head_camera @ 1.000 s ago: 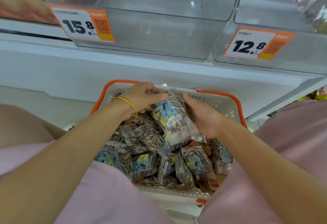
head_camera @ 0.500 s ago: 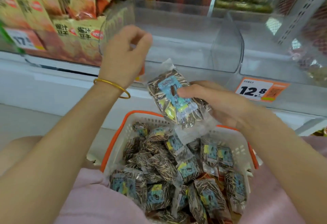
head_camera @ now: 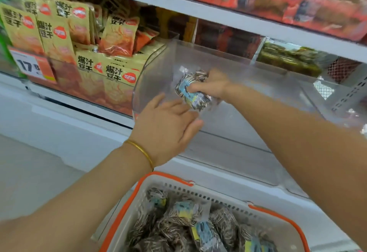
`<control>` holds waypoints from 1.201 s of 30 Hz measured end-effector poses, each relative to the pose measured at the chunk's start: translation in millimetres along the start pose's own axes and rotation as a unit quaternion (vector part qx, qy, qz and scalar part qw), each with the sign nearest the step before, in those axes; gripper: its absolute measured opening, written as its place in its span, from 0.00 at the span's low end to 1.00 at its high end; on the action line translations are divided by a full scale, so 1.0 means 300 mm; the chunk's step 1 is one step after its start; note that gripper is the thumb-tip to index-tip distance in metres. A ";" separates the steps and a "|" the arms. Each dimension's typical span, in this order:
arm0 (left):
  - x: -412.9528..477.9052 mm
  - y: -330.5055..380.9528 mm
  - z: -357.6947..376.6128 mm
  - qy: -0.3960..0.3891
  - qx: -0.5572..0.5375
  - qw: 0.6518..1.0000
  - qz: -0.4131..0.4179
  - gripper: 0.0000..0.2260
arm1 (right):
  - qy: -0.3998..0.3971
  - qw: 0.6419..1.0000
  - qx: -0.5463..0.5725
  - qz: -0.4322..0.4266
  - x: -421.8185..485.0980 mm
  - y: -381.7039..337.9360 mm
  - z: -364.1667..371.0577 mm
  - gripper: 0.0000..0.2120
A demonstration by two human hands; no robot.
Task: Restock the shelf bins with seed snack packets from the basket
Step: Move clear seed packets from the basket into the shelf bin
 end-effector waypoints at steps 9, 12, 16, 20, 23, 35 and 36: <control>-0.010 -0.022 0.037 -0.006 -0.010 0.999 0.033 0.19 | 0.041 0.967 -0.218 -0.128 0.260 0.000 0.127 0.30; -0.006 -0.021 0.041 0.000 -0.016 0.999 0.035 0.19 | 0.081 0.927 -0.322 -0.174 0.262 0.001 0.147 0.30; -0.009 -0.022 0.034 0.006 -0.025 0.999 0.034 0.19 | 0.111 0.915 -0.317 -0.223 0.256 -0.016 0.147 0.31; -0.006 -0.024 0.030 0.012 -0.029 0.999 0.035 0.18 | 0.131 0.878 -0.403 -0.221 0.254 -0.025 0.148 0.34; -0.007 -0.023 0.027 0.011 -0.029 0.999 0.033 0.19 | 0.131 0.862 -0.443 -0.210 0.253 -0.025 0.143 0.37; -0.040 0.017 -0.050 0.088 -0.027 0.993 0.072 0.14 | 0.129 0.902 -0.355 -0.207 0.141 -0.056 0.074 0.31; -0.054 0.038 -0.067 0.096 -0.020 0.991 0.089 0.14 | 0.136 0.915 -0.309 -0.223 0.089 -0.075 0.046 0.28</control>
Point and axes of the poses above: each hand's wrist, its own x-axis towards the middle knuckle, its own z-axis out of the palm, y = z × x, the point moved 7 cm from there along x, towards the middle knuckle, and after that the axes turned 2 degrees about -x, right-handed, at the moved point
